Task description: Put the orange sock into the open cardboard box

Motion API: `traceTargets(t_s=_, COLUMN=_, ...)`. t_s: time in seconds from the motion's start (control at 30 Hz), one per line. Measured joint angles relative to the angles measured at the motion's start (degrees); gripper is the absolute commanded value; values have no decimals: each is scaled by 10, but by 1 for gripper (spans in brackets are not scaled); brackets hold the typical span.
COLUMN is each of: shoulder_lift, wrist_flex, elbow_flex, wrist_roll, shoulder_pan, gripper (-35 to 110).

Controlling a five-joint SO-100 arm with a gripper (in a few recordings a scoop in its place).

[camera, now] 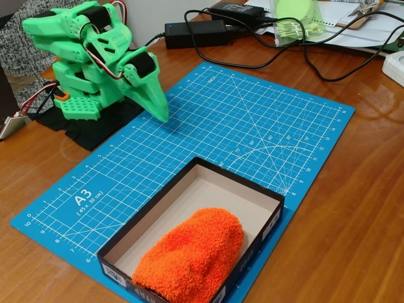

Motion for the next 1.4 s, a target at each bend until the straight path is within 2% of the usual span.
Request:
traceTargets(t_s=0.77, shoulder_lift=0, wrist_flex=0, elbow_flex=0, wrist_roll=4, shoulder_pan=14, gripper=0)
traceTargets(t_s=1.0, shoulder_lift=0, wrist_flex=-91, elbow_flex=28, wrist_roll=4, shoulder_pan=37, gripper=0)
traceTargets(t_s=1.17, shoulder_lift=0, wrist_flex=-97, elbow_flex=30, wrist_roll=4, shoulder_pan=48, gripper=0)
traceTargets(t_s=1.4, shoulder_lift=0, wrist_flex=-97, elbow_flex=30, wrist_roll=-44, shoulder_pan=4, gripper=0)
